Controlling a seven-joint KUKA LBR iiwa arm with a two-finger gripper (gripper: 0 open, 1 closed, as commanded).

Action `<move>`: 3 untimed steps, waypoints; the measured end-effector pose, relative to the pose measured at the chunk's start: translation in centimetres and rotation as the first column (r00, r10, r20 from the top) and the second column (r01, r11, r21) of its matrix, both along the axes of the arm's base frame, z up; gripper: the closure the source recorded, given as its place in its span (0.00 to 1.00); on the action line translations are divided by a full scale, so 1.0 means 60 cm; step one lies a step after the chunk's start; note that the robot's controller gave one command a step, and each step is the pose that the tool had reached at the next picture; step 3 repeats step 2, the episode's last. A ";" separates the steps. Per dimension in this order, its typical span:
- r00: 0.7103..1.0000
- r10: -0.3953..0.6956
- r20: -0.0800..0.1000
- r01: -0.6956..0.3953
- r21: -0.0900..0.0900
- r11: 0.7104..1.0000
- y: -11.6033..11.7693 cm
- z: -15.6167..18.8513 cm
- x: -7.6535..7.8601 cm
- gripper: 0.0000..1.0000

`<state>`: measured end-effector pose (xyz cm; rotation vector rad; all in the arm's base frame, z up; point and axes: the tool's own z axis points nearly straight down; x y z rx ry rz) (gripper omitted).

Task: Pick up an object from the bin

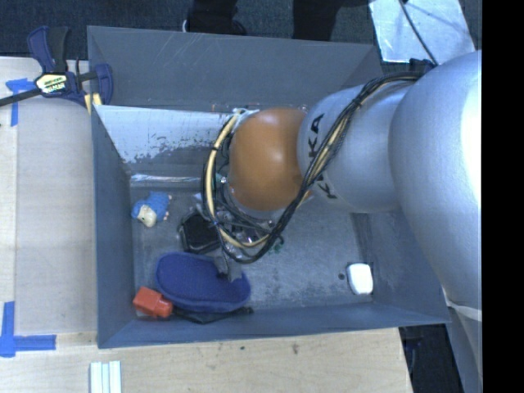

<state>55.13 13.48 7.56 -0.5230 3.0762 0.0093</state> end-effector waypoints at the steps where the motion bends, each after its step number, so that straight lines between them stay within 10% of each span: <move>1: 1.000 -0.001 0.007 0.001 0.002 1.000 0.001 0.006 0.004 1.00; 2: 1.000 0.022 -0.014 -0.022 -0.009 1.000 0.005 0.260 0.083 1.00; 3: 1.000 0.022 -0.014 -0.022 -0.009 1.000 0.005 0.260 0.083 1.00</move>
Offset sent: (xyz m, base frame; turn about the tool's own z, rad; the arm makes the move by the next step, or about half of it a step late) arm 0.0000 0.0000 0.0000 0.0000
